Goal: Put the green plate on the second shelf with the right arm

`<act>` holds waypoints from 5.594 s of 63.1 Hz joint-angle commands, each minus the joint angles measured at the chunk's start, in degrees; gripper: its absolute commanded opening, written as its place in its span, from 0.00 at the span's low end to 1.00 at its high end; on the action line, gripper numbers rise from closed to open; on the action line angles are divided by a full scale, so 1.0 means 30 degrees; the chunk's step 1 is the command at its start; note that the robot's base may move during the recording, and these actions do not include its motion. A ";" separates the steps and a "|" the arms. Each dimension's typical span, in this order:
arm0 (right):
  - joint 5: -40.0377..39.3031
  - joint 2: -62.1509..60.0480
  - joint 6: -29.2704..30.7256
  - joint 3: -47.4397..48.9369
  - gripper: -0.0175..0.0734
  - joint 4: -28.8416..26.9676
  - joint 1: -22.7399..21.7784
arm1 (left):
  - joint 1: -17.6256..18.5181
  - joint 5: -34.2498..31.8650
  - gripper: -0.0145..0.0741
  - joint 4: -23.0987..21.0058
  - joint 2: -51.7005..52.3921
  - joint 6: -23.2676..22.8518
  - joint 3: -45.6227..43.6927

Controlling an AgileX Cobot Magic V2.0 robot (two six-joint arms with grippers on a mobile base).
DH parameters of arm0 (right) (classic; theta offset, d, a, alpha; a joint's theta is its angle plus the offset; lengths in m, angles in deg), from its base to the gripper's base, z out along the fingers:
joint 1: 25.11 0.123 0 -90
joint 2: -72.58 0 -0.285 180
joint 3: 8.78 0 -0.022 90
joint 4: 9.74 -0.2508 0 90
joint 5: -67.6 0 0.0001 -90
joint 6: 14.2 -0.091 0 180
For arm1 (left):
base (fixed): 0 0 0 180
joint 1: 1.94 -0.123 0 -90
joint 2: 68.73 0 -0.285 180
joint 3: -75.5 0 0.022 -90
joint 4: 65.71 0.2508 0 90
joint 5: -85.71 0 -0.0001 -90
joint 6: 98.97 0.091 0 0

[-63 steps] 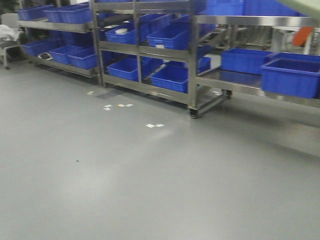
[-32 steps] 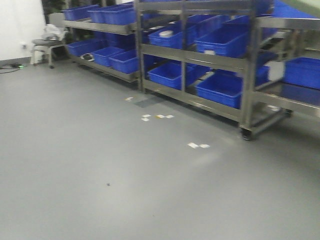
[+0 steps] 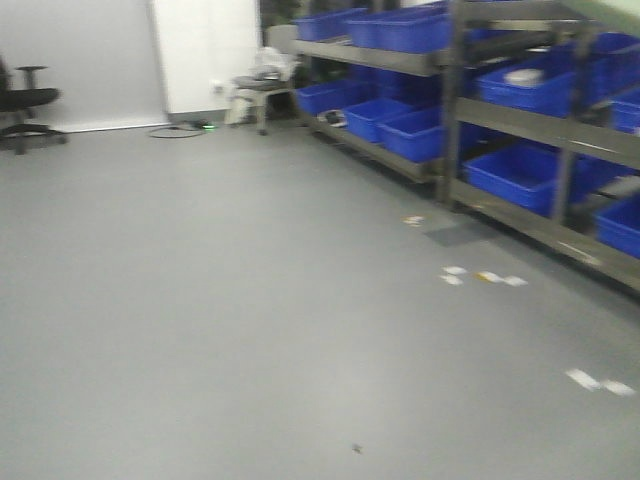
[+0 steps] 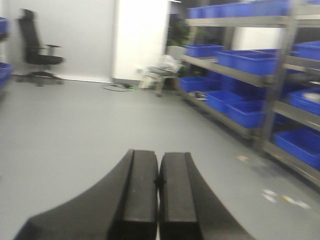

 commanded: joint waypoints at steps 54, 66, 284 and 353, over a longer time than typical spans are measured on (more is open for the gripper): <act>-0.1717 0.0273 -0.0118 0.0572 0.25 0.0482 -0.0079 | -0.0002 -0.1513 0.31 -0.0114 0.0307 -0.0056 0.0781; -0.1717 0.0273 -0.0118 0.0572 0.25 0.0482 -0.0079 | -0.0002 -0.1513 0.31 -0.0114 0.0307 -0.0056 0.0781; 0.5479 0.5243 -1.2622 0.3343 0.25 2.0007 -0.0101 | -0.0002 -0.1513 0.31 -0.0114 0.0307 -0.0056 0.0781; 0.6141 1.6648 -1.4540 0.8613 0.29 1.8663 -0.0074 | -0.0002 -0.1513 0.31 -0.0114 0.0307 -0.0056 0.0781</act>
